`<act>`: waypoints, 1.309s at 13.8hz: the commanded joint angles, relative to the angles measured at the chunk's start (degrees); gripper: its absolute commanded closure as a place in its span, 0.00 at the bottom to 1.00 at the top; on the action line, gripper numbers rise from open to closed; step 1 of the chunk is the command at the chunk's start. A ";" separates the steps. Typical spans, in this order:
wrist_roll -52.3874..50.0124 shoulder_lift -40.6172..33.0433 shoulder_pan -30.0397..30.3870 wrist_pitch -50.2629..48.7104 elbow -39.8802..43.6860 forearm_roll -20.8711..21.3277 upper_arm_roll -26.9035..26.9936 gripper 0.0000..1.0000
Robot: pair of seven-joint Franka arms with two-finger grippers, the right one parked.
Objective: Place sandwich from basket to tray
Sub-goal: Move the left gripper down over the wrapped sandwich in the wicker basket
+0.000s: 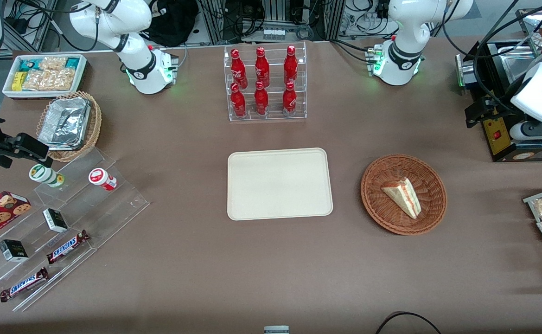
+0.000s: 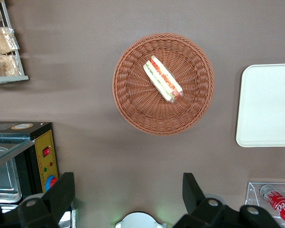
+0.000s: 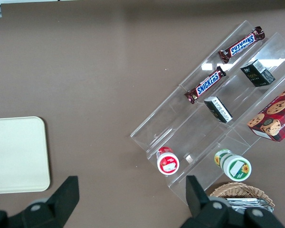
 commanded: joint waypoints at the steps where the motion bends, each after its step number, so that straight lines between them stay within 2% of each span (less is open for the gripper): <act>1: -0.85 -0.49 -0.44 -0.15 0.52 -0.01 0.31 0.00; 5: -1.39 0.29 -0.44 -0.24 0.00 0.16 0.31 0.00; 10: -9.11 9.78 -0.71 3.78 -1.74 0.16 -0.83 0.00; 12: -11.23 10.49 -0.80 11.31 -7.35 1.04 -1.88 0.00; 14: -17.70 10.67 -0.80 19.67 -13.33 1.04 -2.59 0.00; 17: -38.68 11.55 -0.71 36.26 -22.90 1.04 -4.78 0.00; 18: -42.92 11.37 -0.71 42.06 -26.77 1.04 -5.05 0.00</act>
